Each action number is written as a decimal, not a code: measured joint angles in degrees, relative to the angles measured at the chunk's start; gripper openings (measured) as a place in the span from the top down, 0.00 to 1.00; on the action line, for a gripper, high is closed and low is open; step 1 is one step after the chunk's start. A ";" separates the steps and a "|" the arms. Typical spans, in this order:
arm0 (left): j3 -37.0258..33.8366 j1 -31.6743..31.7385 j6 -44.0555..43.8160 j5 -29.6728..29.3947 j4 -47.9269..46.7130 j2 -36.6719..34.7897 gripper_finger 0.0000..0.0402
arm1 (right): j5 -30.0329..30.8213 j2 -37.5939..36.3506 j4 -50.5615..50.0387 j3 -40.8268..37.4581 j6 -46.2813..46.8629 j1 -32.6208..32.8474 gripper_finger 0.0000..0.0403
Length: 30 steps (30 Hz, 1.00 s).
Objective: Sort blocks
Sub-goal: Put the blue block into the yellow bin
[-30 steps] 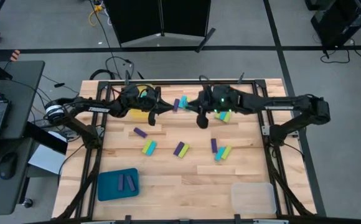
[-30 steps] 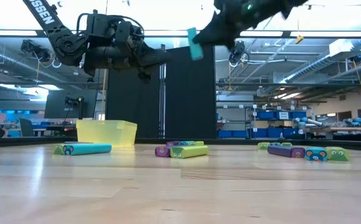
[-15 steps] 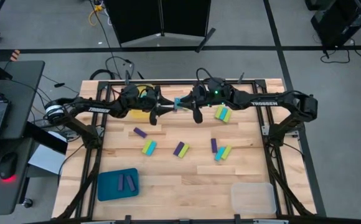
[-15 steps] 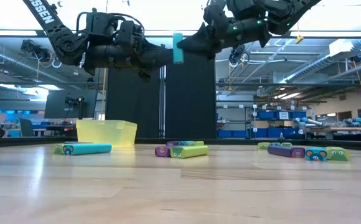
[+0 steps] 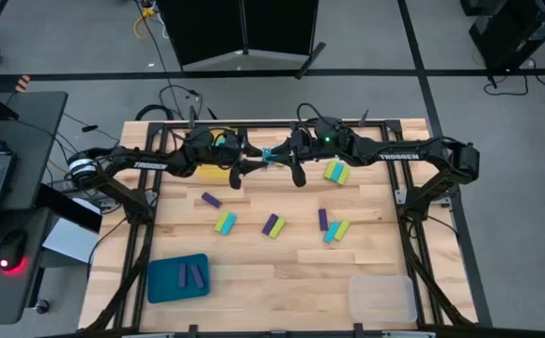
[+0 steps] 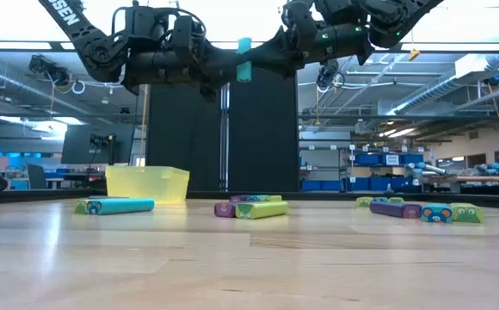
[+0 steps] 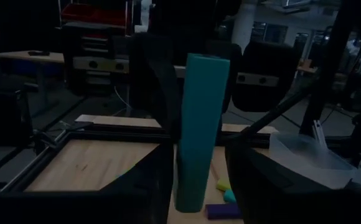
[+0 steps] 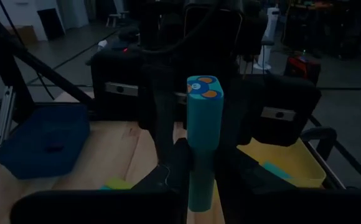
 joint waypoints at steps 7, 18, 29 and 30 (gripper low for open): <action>0.04 -0.36 0.98 -1.11 0.17 0.00 0.77 | 0.00 0.00 1.09 0.00 0.15 0.11 0.85; 0.04 -0.31 3.31 -1.60 -0.06 0.00 0.85 | 2.92 -0.02 1.07 0.00 3.08 0.11 0.71; 0.02 1.63 6.97 -4.15 -6.23 -1.63 0.85 | 8.63 -3.24 -1.74 0.00 1.96 -1.47 0.45; 0.02 2.12 7.71 -4.18 -7.37 -2.31 0.85 | 9.20 -4.01 -2.34 0.02 1.96 -1.67 0.45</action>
